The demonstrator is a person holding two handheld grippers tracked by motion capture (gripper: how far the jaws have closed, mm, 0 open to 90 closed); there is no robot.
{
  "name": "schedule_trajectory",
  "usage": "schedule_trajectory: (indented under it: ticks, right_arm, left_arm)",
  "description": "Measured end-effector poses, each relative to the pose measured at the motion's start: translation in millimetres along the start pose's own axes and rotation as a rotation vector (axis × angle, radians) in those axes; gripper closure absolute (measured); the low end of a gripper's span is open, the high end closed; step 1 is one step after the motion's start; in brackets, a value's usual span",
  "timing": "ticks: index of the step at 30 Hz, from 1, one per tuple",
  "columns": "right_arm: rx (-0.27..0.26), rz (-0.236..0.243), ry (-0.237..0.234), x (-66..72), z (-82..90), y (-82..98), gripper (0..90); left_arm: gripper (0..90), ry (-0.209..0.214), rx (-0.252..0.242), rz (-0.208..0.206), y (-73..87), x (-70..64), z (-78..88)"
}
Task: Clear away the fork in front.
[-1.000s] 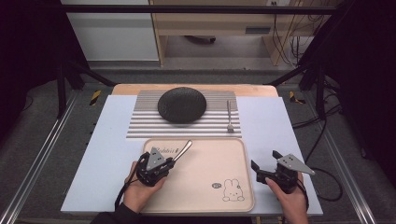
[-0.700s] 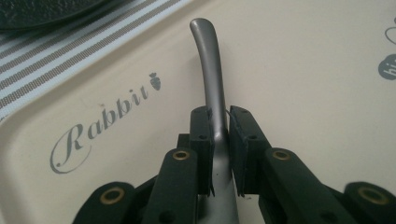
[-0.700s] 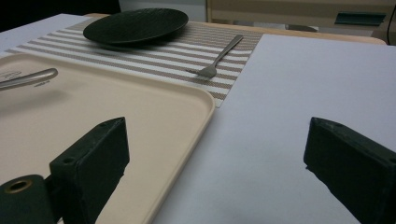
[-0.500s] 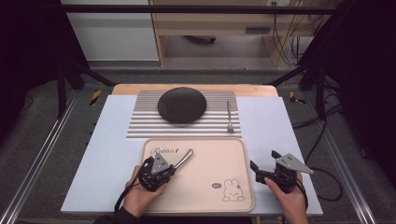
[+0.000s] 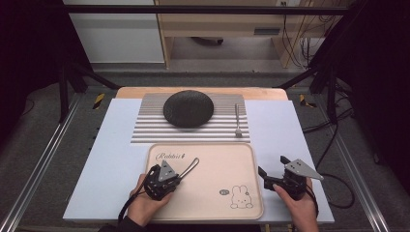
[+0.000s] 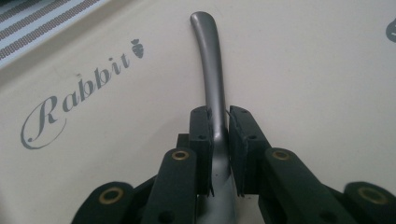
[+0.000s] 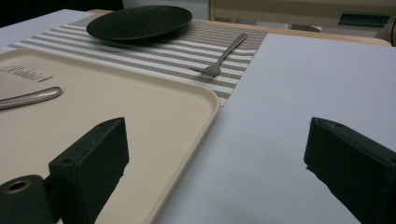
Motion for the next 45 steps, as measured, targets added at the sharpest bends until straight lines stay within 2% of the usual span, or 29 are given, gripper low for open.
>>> schedule_trajectory:
  ticks: [7,15,16,17,18,20,22,23,24,25,27,30,31,32,33,36,38,45]
  right_arm:
    - [-0.003,-0.002,0.001,0.5,3.0,0.0,6.6]
    - [-0.001,-0.006,-0.001,0.7,1.5,0.7,6.5]
    - [-0.004,-0.004,-0.002,1.0,1.5,0.6,6.4]
    - [-0.002,-0.006,-0.003,1.2,2.2,0.8,6.2]
    - [-0.002,-0.006,-0.003,1.2,2.2,0.8,6.2]
    - [-0.005,-0.01,0.008,-1.7,2.5,1.6,6.1]
    - [-0.006,-0.013,0.014,-3.4,2.6,2.1,6.1]
    - [0.0,-0.023,0.023,-6.9,2.7,4.4,6.1]
    - [0.0,-0.023,0.023,-6.9,2.7,4.4,6.1]
    - [0.001,-0.022,0.026,-8.1,2.3,4.9,6.1]
    - [0.006,-0.024,0.029,-10.5,1.5,6.2,6.1]
    - [0.005,-0.023,0.03,-9.6,2.5,6.3,6.1]
    - [0.005,-0.024,0.032,-9.2,2.8,6.5,6.1]
    - [0.006,-0.02,0.032,-9.2,2.3,6.8,6.1]
    - [0.009,-0.019,0.033,-9.2,1.8,7.3,6.2]
    - [0.016,-0.02,0.034,-9.1,0.6,8.4,6.2]
    - [0.022,-0.016,0.037,-10.1,-0.2,9.6,6.2]
    - [0.028,-0.014,0.038,-10.3,-0.7,10.7,6.2]
  left_arm:
    - [80.0,0.01,0.017,0.013,6.8,-3.8,3.0]
    - [79.8,0.016,0.008,0.036,10.5,-5.8,6.8]
    - [79.7,0.023,-0.001,0.042,10.6,-5.5,7.3]
    - [76.4,0.023,-0.036,0.065,7.2,-3.2,8.2]
    - [74.3,0.023,-0.036,0.065,7.2,-3.2,8.2]
    - [80.5,0.049,-0.106,0.069,-5.3,-4.0,13.0]
    - [87.8,0.055,-0.118,0.056,-9.7,-5.7,13.4]
    - [90.0,0.052,-0.115,0.031,-16.8,-8.7,9.9]
    - [90.0,0.052,-0.115,0.031,-16.8,-8.7,9.9]
    - [90.0,0.069,-0.114,0.037,-20.7,-11.6,5.5]
    - [90.0,0.078,-0.083,0.014,-22.4,-16.6,-5.0]
    - [90.0,0.086,-0.057,0.011,-19.9,-19.3,-12.2]
    - [90.0,0.067,-0.04,-0.002,-17.7,-18.0,-14.7]
    - [90.0,0.067,-0.04,-0.002,-17.7,-18.0,-14.7]
    - [90.0,0.038,-0.022,-0.014,-15.4,-14.0,-17.4]
    - [90.0,0.032,-0.02,-0.016,-14.6,-11.3,-19.5]
    - [90.0,-0.003,-0.015,-0.029,-14.7,-5.5,-19.9]
    - [90.0,-0.011,0.001,-0.007,-12.2,6.9,-22.7]
Point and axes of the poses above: each handheld gripper's, and its own axes: z roughly backward along the jaws, y roughly out of its underside, x roughly to its left, the point moved 8 cm from there along -z, roughly forward along the jaws, and after that the axes turned 5 degrees about -x, right-handed, at the moved point
